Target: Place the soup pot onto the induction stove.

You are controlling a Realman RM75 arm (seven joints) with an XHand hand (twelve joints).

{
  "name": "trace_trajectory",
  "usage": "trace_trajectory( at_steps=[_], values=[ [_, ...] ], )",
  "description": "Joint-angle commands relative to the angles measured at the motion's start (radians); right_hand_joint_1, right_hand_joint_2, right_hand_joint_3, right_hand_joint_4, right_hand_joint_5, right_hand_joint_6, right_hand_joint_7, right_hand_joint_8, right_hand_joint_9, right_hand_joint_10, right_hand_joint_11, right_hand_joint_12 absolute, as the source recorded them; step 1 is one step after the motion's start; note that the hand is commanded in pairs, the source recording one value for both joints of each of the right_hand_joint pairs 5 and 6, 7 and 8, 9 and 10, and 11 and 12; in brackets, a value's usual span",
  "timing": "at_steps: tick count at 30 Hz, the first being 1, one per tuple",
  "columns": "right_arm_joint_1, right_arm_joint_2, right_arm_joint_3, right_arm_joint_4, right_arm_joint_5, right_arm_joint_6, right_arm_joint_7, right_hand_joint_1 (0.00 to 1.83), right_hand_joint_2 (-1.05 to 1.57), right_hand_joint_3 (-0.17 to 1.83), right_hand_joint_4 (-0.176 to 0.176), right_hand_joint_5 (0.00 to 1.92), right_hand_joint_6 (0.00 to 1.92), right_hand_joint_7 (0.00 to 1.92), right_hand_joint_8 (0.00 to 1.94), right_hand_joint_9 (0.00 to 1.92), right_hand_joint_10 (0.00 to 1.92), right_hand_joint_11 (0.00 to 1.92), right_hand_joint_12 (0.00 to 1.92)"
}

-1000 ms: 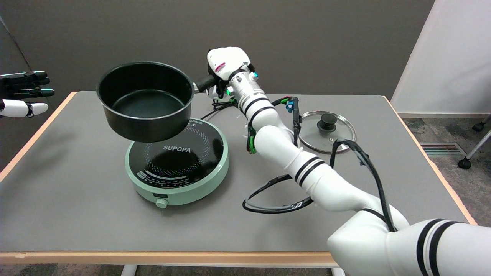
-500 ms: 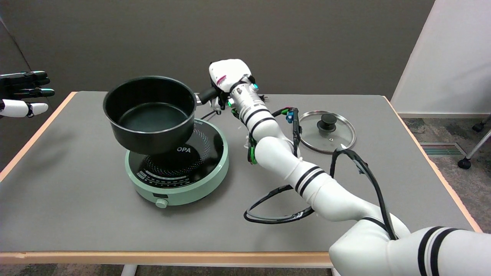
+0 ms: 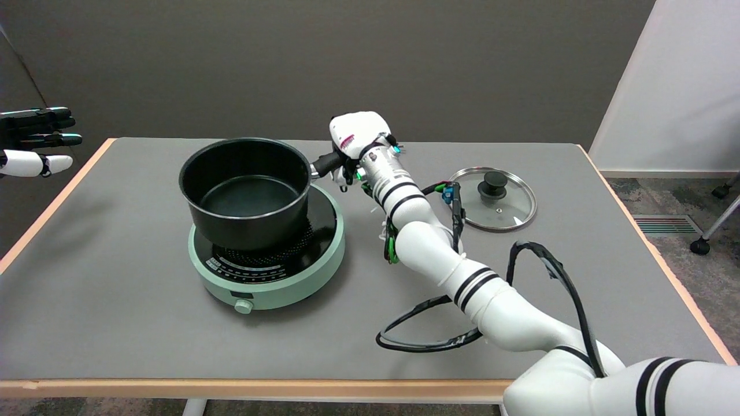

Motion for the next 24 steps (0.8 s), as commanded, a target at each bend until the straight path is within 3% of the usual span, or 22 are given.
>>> trace_trajectory(
  at_steps=[1, 24],
  values=[
    [-0.047, 0.0, 0.023, 0.013, -0.009, 0.009, -0.025, 0.98, 1.28, 0.62, -0.037, 1.92, 1.92, 1.92, 1.92, 1.92, 1.92, 1.92, 1.92],
    [-0.075, -0.006, -0.016, 0.006, -0.01, 0.087, -0.05, 0.97, 1.3, 0.59, -0.036, 1.92, 1.92, 1.92, 1.92, 1.92, 1.92, 1.92, 1.92]
  ],
)
